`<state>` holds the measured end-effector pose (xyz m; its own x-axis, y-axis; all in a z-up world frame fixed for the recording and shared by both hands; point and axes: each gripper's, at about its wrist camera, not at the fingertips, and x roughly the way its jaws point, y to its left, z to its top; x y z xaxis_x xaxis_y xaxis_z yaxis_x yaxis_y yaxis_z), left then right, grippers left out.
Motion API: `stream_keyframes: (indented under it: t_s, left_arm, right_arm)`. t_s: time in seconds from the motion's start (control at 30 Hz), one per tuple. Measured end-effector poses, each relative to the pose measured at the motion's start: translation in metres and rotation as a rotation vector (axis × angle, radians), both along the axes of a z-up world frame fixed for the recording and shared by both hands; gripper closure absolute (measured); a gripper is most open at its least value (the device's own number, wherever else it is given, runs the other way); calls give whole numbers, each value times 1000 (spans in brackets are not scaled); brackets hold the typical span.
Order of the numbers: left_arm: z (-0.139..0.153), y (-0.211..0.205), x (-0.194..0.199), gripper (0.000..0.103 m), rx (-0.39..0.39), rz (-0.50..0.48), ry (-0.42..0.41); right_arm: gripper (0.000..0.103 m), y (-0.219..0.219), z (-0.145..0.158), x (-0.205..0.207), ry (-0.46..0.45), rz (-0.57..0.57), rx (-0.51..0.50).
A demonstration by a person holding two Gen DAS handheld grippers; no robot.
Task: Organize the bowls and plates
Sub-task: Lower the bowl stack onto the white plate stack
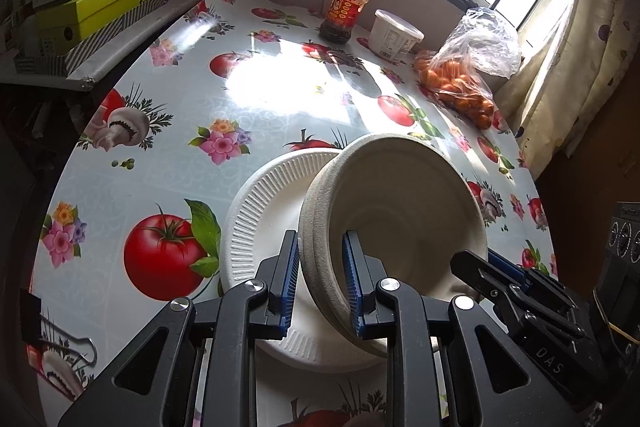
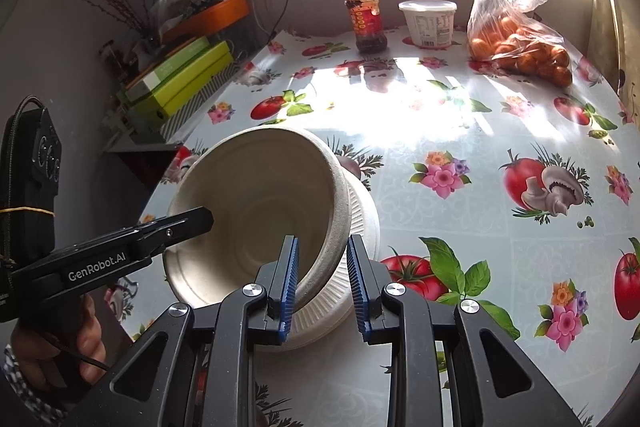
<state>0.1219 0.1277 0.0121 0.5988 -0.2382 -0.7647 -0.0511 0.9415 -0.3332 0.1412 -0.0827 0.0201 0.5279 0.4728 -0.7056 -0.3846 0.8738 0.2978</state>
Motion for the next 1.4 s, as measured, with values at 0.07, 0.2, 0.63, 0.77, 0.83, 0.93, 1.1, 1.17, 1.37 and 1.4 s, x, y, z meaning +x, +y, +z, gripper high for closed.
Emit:
stream_keyframes:
  t_s: [0.07,0.2,0.63,0.77,0.83,0.93,1.1,1.17,1.37,1.4]
  left_arm:
    - [-1,1,0,80,3,4,1]
    - [-2,5,2,80,2,16,7]
    - [-10,12,9,80,-2,33,33]
    - [-10,12,10,80,-7,34,35]
    - [-10,12,10,80,-9,34,34]
    - [-10,11,10,80,-5,34,36]
    - [-10,12,10,80,-7,35,38]
    - [-10,12,11,80,-2,34,39]
    - [-12,12,11,80,-1,33,41]
    - [-11,12,11,80,1,34,41]
  right_arm:
    - [79,3,0,2,2,3,-1]
    - [79,7,-1,7,7,12,-4]
    - [78,15,-7,17,34,24,-8]
    - [78,14,-7,17,36,24,-5]
    - [78,15,-6,18,36,24,-6]
    - [78,15,-6,18,35,25,-7]
    - [78,15,-6,20,32,27,-5]
    - [78,15,-6,20,31,27,-6]
    - [73,16,-5,21,26,30,-5]
    - [72,16,-5,20,27,31,-4]
